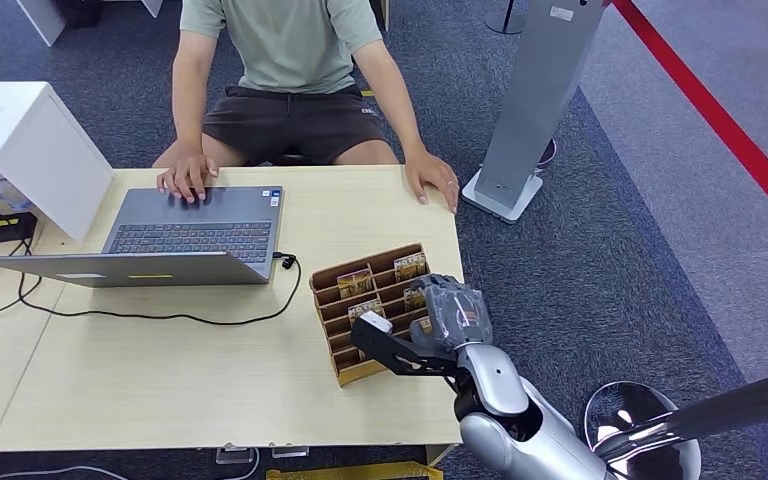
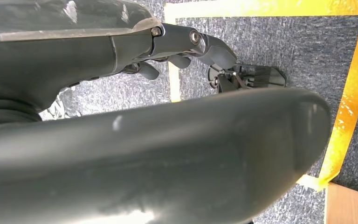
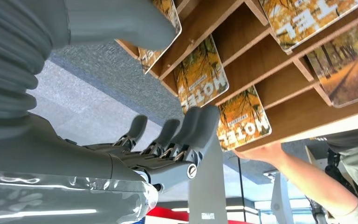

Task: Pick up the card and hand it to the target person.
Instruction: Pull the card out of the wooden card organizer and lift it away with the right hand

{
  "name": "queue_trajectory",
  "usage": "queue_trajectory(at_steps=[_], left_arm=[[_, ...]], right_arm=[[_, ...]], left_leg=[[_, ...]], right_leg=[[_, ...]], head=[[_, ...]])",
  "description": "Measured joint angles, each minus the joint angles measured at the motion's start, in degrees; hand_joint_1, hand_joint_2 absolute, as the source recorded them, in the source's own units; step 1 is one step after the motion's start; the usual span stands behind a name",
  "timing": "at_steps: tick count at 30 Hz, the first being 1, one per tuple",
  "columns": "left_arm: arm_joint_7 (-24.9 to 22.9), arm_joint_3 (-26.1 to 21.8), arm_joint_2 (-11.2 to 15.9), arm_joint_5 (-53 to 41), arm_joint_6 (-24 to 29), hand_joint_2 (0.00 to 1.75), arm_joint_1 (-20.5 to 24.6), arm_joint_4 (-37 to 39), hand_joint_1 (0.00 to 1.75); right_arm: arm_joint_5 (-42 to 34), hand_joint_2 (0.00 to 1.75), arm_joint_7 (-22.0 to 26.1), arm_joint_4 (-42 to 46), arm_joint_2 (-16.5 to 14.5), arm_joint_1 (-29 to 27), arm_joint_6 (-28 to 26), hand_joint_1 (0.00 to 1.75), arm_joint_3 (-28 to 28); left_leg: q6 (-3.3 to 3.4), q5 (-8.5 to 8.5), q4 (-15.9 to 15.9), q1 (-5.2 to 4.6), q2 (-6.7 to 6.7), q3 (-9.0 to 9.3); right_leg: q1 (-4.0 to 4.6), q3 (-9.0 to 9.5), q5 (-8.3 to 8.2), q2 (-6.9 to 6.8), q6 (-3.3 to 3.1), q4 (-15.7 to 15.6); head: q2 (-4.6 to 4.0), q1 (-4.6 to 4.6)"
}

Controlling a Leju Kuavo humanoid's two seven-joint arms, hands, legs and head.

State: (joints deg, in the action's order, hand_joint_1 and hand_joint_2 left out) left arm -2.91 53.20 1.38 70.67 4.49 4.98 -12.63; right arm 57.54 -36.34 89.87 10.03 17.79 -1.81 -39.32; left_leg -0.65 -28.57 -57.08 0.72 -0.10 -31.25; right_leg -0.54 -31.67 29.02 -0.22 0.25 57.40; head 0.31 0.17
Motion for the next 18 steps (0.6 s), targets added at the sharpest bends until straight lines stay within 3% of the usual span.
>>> queue_trajectory(at_steps=[4,9,18], left_arm=[[0.01,0.0,0.0,0.14,-0.02,0.0,0.0,0.0,0.0],[0.02,0.0,0.0,0.19,-0.05,0.0,0.0,0.0,0.0],[0.02,0.0,0.02,0.34,-0.08,0.0,0.02,0.0,0.0]], right_arm=[[0.02,1.75,-0.33,0.93,0.3,-0.15,0.02,1.03,0.01],[-0.39,1.75,-0.36,0.9,0.33,-0.26,0.26,0.93,-0.04],[-1.54,1.75,-0.29,-1.09,0.28,-0.28,0.28,0.93,-0.38]], left_leg=[[0.0,0.0,0.0,0.0,0.0,0.0],[0.0,0.0,0.0,0.0,0.0,-0.01],[0.0,0.0,0.0,0.0,-0.01,-0.03]], right_leg=[[0.0,0.0,0.0,0.0,0.0,0.0],[0.0,0.0,0.0,0.0,0.0,0.0],[0.0,-0.01,0.0,0.0,0.0,0.0]], head=[[0.0,-0.02],[0.0,-0.03],[0.0,0.01]])
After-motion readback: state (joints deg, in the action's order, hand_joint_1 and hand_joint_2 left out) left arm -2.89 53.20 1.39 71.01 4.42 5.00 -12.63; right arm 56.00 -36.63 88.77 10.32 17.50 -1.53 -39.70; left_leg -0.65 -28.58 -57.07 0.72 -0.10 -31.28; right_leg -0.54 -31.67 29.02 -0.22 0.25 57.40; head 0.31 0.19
